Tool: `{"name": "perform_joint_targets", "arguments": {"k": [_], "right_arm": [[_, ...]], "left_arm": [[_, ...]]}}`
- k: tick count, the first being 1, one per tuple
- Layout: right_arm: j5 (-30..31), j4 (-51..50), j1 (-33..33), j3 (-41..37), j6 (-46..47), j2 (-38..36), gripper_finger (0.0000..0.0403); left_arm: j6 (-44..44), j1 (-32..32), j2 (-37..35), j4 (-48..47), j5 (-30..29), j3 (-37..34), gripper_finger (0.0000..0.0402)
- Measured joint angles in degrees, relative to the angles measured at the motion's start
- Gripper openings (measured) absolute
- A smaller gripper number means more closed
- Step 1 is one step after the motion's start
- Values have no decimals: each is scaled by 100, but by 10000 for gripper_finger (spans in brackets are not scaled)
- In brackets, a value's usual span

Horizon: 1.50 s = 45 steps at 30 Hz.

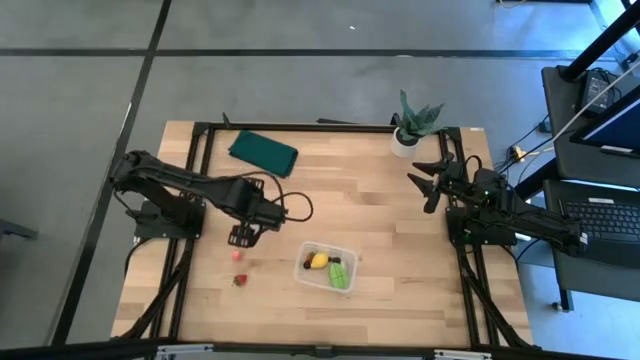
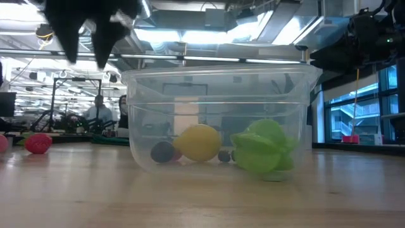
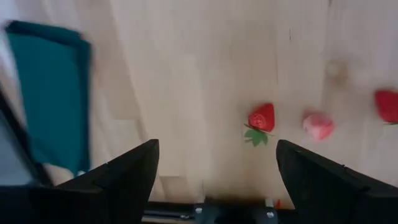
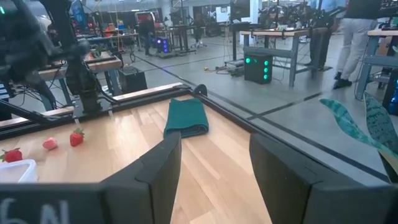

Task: Pick and placing Produce into tupperware
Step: Put the top strawberry into the transparent bin

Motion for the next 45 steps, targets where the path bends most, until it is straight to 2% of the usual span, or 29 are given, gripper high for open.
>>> {"name": "perform_joint_targets", "arguments": {"k": [7,16,20,32,45], "right_arm": [[0,-143,2,0,16,0,193],[0,-289,2,0,118,0,193],[0,-328,1,0,144,0,193],[0,-331,0,0,144,0,193],[0,-329,2,0,144,0,193]], "left_arm": [[259,-96,-105,1005,421,-1291,313],[344,-112,-120,1997,598,-2274,313],[342,-181,-120,2242,850,-2456,308],[346,-250,-118,2661,977,-2684,307],[342,-250,-116,3222,1018,-3345,274]]}}
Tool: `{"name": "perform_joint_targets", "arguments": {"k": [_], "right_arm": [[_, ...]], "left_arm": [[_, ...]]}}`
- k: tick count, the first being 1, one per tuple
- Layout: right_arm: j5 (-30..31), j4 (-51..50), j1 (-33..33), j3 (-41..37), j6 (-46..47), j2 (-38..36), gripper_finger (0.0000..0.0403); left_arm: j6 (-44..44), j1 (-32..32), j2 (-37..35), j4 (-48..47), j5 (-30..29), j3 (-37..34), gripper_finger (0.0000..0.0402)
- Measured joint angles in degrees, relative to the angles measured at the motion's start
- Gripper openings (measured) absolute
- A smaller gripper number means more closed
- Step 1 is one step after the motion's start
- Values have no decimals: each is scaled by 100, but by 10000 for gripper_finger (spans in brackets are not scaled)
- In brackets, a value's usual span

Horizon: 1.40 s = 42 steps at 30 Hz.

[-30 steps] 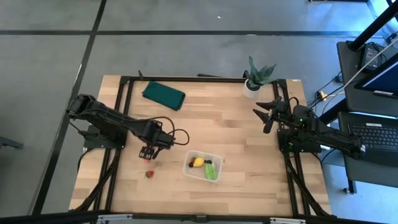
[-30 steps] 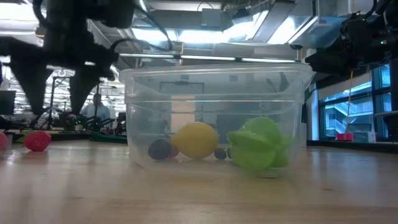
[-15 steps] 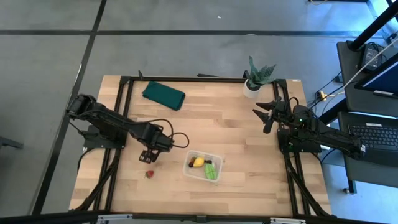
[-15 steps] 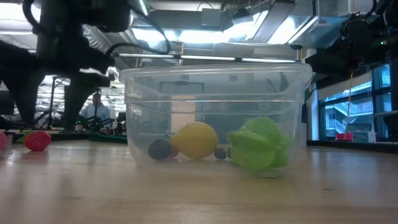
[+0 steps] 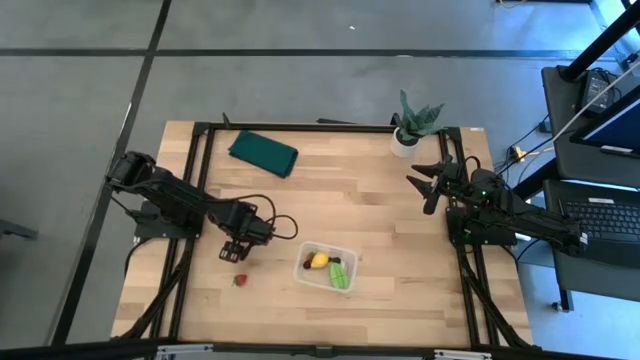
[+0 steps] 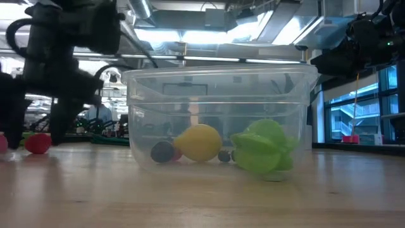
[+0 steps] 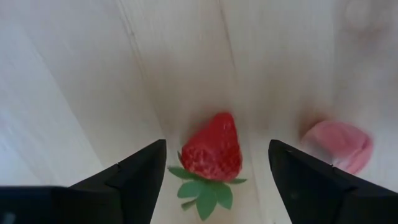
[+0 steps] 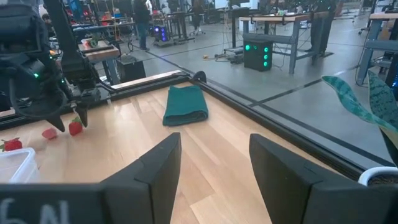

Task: Pick and placing Produce into tupperware
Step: Put the top strawberry into the transparent bin

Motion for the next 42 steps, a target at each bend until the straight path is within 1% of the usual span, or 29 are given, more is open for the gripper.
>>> {"name": "perform_joint_targets", "arguments": {"k": [4,14,23,32,37,40,42], "right_arm": [[0,2,-2,0,0,1,193],[0,4,0,-2,-2,0,193],[0,4,-1,-2,-9,0,193],[0,4,-2,-2,-13,0,193],[0,4,-2,-2,-13,2,193],[0,4,-1,-2,-13,0,193],[0,4,-2,-2,-13,0,193]], "left_arm": [[0,0,9,89,0,-138,264],[-157,7,9,271,-2,-147,234],[-201,7,9,271,-2,-147,186],[-644,7,9,269,-4,-140,132],[-796,7,13,293,-4,-54,136],[-802,9,13,225,-4,192,143],[-786,43,13,59,-11,444,140]]}}
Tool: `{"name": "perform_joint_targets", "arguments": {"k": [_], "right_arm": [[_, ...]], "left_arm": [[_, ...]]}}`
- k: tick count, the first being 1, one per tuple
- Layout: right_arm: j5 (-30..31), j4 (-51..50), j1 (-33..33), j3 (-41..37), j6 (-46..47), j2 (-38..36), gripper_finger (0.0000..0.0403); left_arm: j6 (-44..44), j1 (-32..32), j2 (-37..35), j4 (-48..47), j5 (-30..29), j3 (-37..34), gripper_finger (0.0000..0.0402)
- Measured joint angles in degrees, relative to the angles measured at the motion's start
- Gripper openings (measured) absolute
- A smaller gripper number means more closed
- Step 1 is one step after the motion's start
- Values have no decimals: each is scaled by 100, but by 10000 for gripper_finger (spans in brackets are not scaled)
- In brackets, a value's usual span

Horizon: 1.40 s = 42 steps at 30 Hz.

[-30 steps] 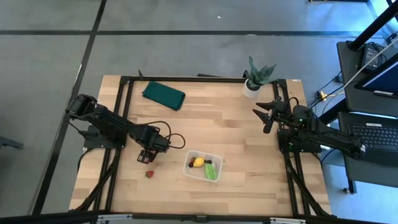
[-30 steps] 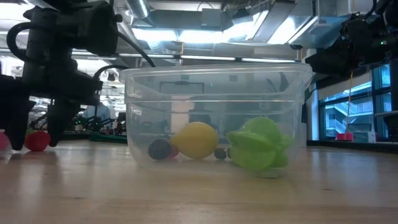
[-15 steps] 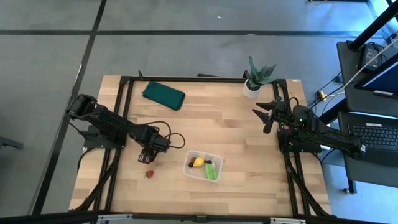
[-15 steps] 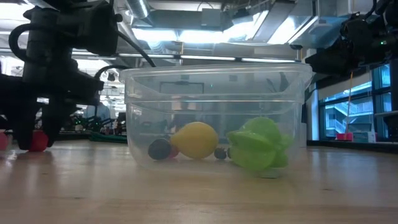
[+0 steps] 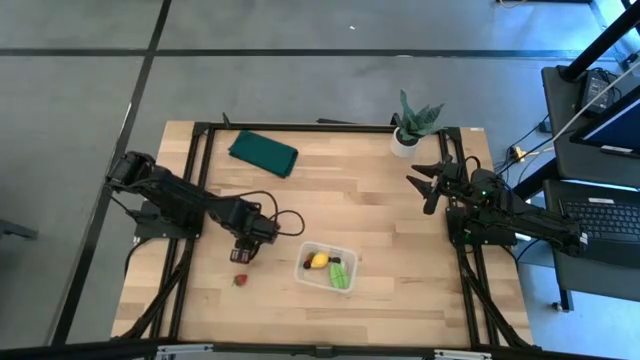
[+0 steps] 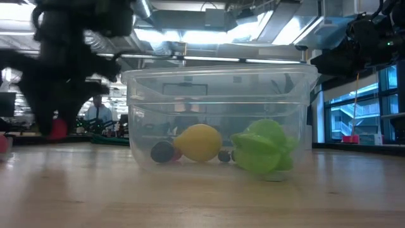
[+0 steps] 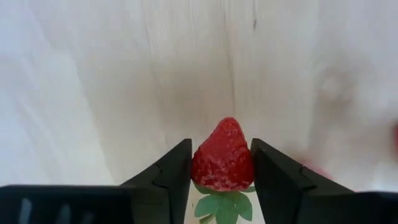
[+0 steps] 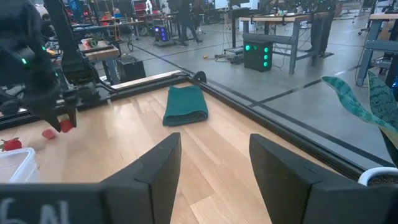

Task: Pick and placing Produce into tupperware
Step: Put the top strawberry into the transparent bin

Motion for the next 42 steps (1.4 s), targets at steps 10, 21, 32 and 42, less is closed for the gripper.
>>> {"name": "perform_joint_targets", "arguments": {"k": [10,21,32,42], "right_arm": [[0,4,0,0,-2,2,193],[0,9,2,-1,-2,1,193],[-55,50,2,-4,8,0,193],[-260,9,4,-4,15,2,193]], "left_arm": [[475,395,-37,-289,-64,2002,137],[1262,561,155,834,-110,3902,131],[1494,414,1538,590,484,4645,136],[1611,326,2202,156,982,4690,142]]}}
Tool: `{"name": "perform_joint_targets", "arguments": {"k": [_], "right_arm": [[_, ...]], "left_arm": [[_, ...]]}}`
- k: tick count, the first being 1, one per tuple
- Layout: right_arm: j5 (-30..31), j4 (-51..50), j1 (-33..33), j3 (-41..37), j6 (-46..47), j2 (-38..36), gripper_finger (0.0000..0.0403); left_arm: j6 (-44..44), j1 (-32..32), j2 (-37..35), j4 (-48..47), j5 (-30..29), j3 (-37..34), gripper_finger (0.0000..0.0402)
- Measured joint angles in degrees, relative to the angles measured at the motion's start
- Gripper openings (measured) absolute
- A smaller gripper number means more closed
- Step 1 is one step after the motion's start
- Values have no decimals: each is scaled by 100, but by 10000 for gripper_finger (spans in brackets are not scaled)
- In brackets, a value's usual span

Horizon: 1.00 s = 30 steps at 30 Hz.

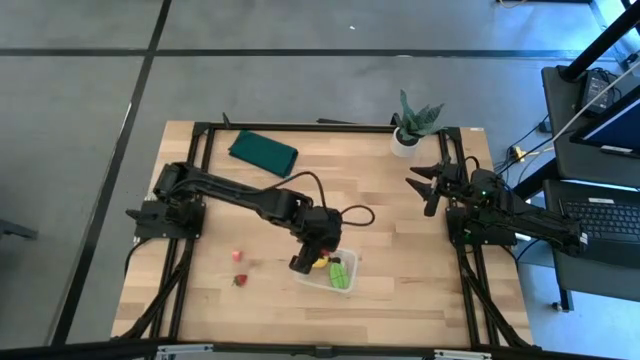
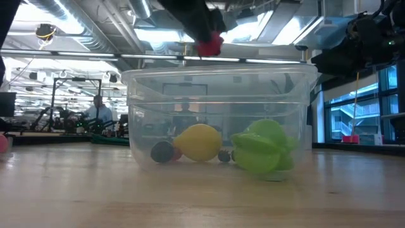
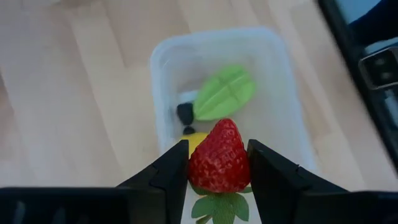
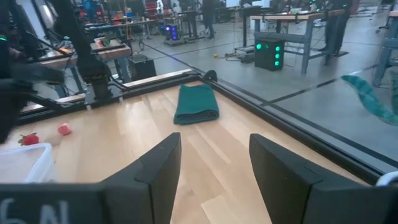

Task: Pick and placing Produce into tupperware
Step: Put the top strawberry into the transparent bin

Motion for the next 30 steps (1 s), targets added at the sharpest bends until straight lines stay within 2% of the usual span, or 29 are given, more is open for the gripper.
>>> {"name": "perform_joint_targets", "arguments": {"k": [18,30], "right_arm": [[-250,-5,2,0,6,-2,193],[-254,-13,2,0,-16,-2,193]], "left_arm": [[74,-303,985,-610,-295,-7,136],[34,-313,930,-552,-428,0,189]]}}
